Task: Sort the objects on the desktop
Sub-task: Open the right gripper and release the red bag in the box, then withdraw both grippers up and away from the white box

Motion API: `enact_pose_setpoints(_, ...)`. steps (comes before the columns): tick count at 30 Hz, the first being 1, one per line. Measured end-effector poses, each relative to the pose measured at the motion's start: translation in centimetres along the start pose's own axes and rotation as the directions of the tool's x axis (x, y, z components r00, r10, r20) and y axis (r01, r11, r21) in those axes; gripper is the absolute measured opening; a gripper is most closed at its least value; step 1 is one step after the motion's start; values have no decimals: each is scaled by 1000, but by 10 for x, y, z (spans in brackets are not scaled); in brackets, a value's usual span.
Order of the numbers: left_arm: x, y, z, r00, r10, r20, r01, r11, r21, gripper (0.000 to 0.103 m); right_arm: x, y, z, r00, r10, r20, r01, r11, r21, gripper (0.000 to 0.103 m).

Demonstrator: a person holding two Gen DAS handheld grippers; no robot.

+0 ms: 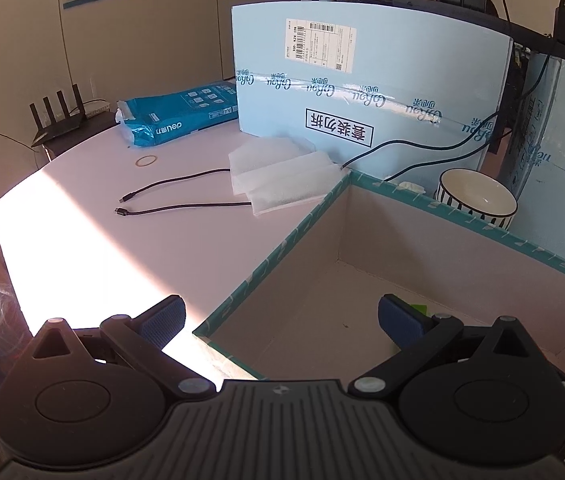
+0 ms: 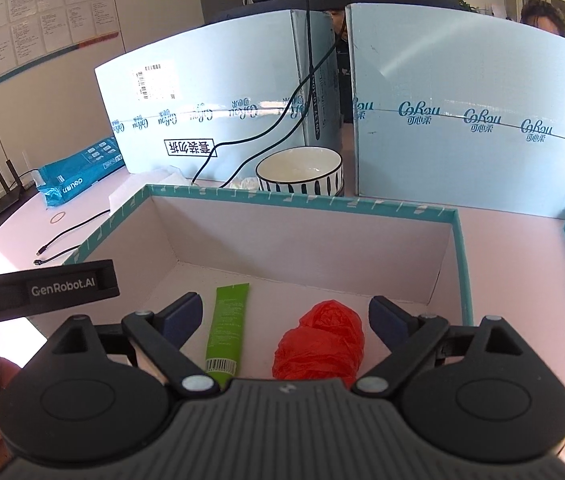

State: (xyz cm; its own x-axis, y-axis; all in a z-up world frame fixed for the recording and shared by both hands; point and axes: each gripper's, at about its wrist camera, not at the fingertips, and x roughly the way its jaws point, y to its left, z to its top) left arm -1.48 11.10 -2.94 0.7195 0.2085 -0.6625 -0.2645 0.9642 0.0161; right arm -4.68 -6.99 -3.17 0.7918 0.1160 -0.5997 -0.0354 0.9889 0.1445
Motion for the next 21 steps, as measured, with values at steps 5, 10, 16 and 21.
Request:
enact_pose_setpoints(5, -11, -4, -1, 1000, -8, 23, 8, 1000, -21, 103, -16, -8, 4, 998, -5, 66, 5, 1000, -1, 95)
enact_pose_setpoints(10, -19, -18, -4, 999, -28, 24, 29, 1000, -7, 103, -29, -22, 4, 995, -20, 97, 18, 1000, 17, 96)
enact_pose_setpoints(16, -30, -42, -10, 998, -64, 24, 64, 998, 25, 103, -43, -43, 1, 991, -58, 119, 54, 998, 41, 96)
enact_pose_setpoints(21, -38, -61, -15, 996, -88, 22, 86, 995, 53, 103, -51, -61, -2, 990, -86, 116, 78, 995, 70, 96)
